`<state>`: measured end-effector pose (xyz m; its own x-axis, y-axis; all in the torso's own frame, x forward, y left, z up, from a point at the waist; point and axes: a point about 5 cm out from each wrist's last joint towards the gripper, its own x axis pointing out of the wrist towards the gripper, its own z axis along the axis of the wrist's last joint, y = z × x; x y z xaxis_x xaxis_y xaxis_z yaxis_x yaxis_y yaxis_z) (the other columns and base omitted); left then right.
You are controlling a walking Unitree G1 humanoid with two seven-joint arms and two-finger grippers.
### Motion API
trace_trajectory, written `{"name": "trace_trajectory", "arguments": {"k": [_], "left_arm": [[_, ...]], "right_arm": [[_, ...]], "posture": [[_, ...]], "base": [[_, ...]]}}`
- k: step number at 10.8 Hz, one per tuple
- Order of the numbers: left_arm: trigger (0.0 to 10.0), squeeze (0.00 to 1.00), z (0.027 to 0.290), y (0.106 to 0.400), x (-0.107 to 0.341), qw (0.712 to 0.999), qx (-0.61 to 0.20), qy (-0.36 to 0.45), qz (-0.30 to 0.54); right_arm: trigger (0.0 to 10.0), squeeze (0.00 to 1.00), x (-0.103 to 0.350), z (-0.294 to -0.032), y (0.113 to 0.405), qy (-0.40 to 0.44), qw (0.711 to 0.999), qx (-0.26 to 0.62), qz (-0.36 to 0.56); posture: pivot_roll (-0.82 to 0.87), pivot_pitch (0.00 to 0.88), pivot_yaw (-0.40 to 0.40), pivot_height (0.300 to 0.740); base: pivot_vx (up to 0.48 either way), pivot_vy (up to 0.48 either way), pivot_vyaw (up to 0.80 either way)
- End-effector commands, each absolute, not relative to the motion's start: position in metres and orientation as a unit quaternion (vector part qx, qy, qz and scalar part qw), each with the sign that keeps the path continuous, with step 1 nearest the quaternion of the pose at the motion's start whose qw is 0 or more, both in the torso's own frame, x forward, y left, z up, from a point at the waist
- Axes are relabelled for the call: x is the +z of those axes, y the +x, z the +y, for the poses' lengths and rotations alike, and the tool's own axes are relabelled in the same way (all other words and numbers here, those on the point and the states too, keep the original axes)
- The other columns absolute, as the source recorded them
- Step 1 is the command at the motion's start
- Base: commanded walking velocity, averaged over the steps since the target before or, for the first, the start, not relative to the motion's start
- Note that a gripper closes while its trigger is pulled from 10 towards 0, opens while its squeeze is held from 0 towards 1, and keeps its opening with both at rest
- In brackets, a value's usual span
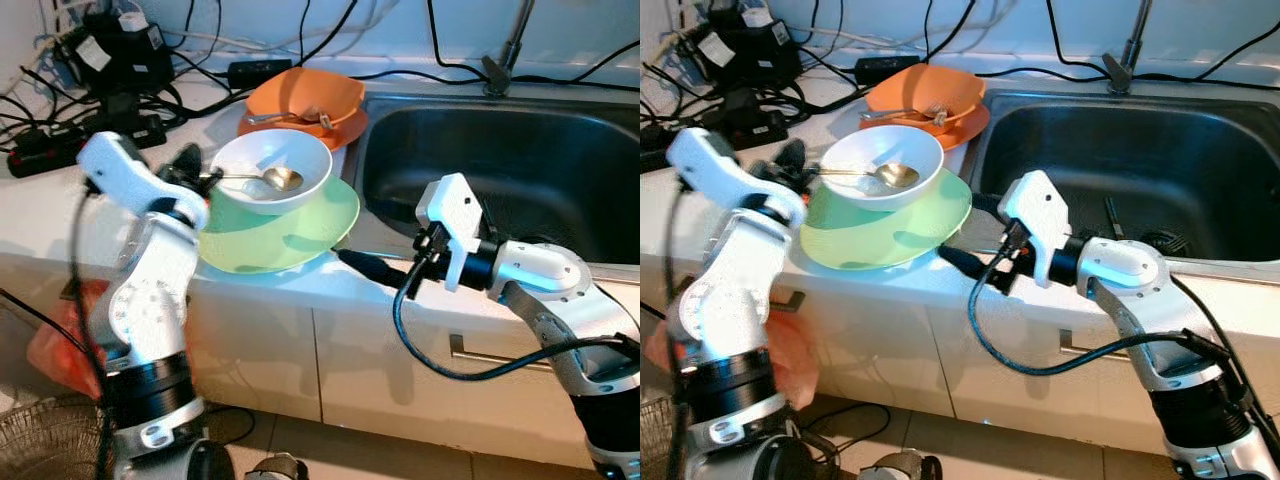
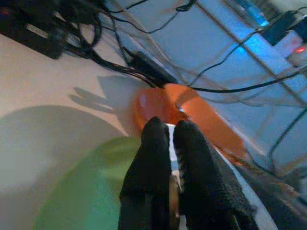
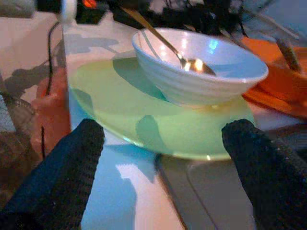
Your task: Kitchen organization
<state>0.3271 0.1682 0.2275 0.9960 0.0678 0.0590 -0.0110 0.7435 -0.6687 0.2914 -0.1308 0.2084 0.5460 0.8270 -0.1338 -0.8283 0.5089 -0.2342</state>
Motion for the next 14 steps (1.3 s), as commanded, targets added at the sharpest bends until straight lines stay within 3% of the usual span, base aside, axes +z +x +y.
{"name": "trace_trajectory", "arguments": {"k": [1, 5, 10, 14], "left_arm": [[0.0, 0.00, 0.160, 0.332, 0.224, 0.935, 0.007, -0.354, -0.025], [0.0, 0.00, 0.154, 0.340, 0.231, 0.923, 0.000, -0.383, -0.047], [0.0, 0.00, 0.159, 0.341, 0.252, 0.929, 0.008, -0.352, -0.117], [0.0, 0.00, 0.134, 0.332, 0.273, 0.897, -0.105, -0.397, -0.164]], "right_arm": [[10.0, 0.00, 0.210, -0.134, 0.292, -0.137, 0.875, 0.465, -0.002], [10.0, 0.00, 0.212, -0.139, 0.296, -0.144, 0.880, 0.453, 0.005], [10.0, 0.00, 0.215, -0.142, 0.306, -0.139, 0.900, 0.413, -0.004], [10.0, 0.00, 0.226, -0.149, 0.324, -0.075, 0.940, 0.331, -0.030]], "posture": [[0.04, 0.022, 0.094, 0.740], [0.00, 0.017, 0.088, 0.740], [-0.01, 0.000, 0.079, 0.740], [0.01, 0.004, 0.056, 0.740]], "base": [[0.000, 0.000, 0.00], [0.000, 0.000, 0.00], [0.000, 0.000, 0.00], [0.000, 0.000, 0.00]]}}
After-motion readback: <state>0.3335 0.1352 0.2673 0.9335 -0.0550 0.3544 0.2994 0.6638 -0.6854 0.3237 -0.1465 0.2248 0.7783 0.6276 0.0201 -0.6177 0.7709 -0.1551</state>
